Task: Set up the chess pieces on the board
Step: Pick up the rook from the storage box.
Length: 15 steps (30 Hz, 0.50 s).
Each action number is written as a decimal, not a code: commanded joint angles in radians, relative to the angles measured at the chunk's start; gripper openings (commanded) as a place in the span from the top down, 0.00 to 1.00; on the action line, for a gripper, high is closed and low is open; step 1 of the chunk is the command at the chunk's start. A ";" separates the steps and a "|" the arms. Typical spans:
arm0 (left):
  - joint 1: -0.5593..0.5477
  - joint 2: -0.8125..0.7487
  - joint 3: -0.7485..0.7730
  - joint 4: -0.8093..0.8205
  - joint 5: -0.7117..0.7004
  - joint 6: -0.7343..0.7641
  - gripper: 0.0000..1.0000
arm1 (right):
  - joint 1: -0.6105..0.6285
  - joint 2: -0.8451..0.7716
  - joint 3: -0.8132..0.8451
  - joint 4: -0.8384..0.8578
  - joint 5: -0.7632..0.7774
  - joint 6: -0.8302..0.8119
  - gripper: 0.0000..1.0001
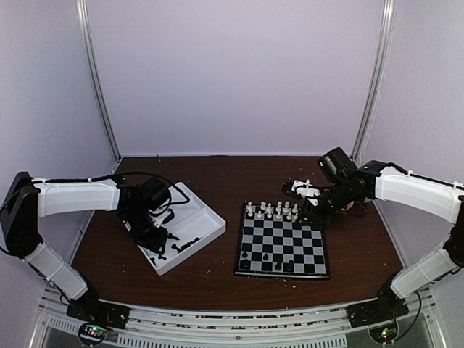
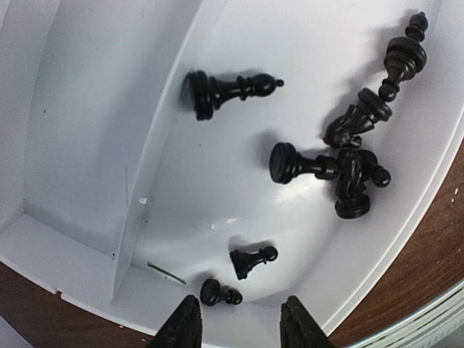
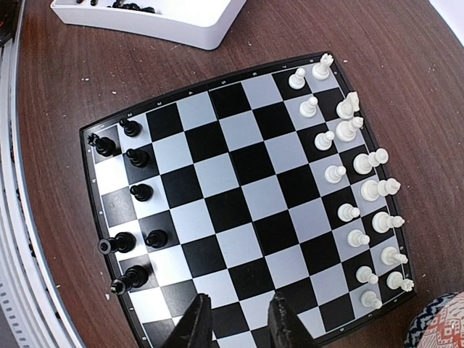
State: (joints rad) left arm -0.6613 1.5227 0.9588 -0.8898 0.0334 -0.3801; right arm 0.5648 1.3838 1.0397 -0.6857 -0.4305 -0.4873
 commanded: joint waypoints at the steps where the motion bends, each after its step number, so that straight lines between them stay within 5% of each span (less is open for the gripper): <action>1: 0.003 0.002 0.043 -0.048 0.002 0.062 0.62 | -0.005 -0.014 -0.009 0.009 -0.010 0.000 0.72; 6: 0.009 0.002 0.103 0.038 -0.018 0.194 0.62 | -0.005 0.004 0.000 0.002 -0.026 -0.002 0.72; 9: 0.009 0.013 0.133 0.098 0.141 0.441 0.66 | -0.005 0.006 -0.003 0.001 -0.027 -0.005 0.72; 15: 0.015 -0.004 0.124 0.159 0.196 0.774 0.65 | -0.005 0.000 -0.004 -0.002 -0.026 -0.005 0.72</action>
State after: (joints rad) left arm -0.6548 1.5261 1.0813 -0.8043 0.1379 0.1089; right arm 0.5648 1.3842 1.0397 -0.6846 -0.4469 -0.4908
